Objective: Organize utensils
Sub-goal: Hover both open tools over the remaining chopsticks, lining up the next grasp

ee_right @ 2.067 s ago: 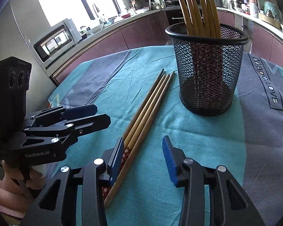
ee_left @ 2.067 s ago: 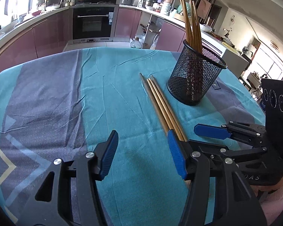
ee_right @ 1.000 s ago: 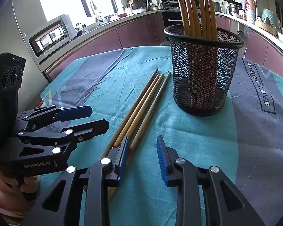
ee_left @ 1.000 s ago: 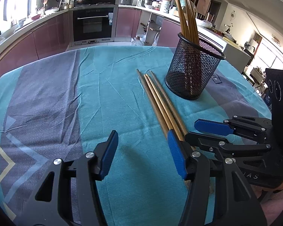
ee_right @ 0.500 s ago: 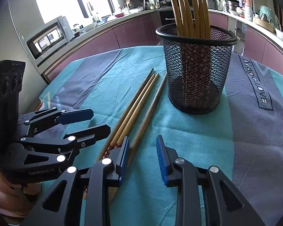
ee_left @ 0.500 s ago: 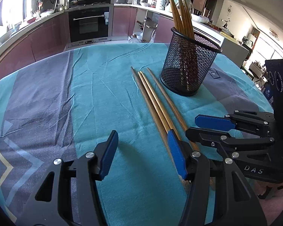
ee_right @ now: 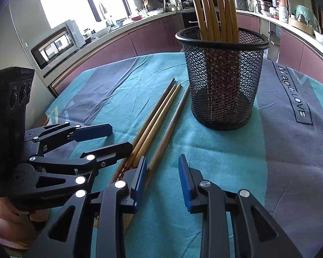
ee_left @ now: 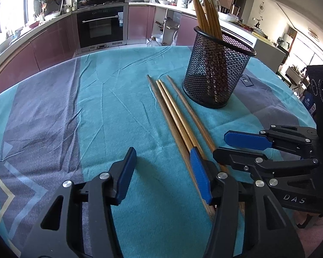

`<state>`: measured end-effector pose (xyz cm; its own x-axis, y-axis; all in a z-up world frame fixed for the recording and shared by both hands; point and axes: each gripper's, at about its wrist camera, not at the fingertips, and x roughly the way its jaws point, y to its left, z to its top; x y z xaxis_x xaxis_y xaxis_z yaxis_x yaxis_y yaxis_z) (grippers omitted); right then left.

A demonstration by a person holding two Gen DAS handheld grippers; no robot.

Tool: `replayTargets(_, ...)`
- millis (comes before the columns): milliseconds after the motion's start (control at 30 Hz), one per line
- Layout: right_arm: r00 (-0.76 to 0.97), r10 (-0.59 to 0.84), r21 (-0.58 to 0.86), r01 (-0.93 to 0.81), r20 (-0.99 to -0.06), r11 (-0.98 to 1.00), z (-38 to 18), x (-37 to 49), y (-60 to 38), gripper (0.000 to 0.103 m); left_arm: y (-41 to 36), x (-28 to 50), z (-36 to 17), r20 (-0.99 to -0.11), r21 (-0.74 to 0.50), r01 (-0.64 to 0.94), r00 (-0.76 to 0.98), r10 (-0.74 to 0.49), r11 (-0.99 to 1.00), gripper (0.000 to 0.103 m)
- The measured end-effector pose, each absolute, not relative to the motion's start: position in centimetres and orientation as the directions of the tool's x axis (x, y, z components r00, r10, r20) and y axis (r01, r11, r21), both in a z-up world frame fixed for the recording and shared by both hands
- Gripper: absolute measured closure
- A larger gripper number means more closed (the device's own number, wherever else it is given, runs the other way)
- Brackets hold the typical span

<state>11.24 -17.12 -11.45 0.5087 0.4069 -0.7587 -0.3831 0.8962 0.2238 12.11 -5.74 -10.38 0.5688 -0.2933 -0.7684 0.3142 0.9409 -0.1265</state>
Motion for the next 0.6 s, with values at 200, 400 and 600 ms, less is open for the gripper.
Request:
replayTargets(200, 0.51, 0.408, 0.224, -0.383, -0.758, 0.896, -11.41, 11.29, -17.19, 0.075, -5.95, 12.03, -10.34, -0.773, -0.13, 0.316, 0.561, -0.296, 0.94, 0.054)
replayTargets(400, 0.509, 0.41, 0.227, -0.384, -0.757, 0.895, -11.32, 11.38, -17.41, 0.075, -6.07, 11.98, -10.41, -0.774, -0.115, 0.317, 0.566, -0.286, 0.941, 0.055)
replayTargets(600, 0.509, 0.41, 0.226, -0.385, -0.757, 0.895, -11.29, 11.47, -17.48, 0.075, -5.6, 11.95, -10.29, -0.774, -0.122, 0.319, 0.562, -0.291, 0.94, 0.066)
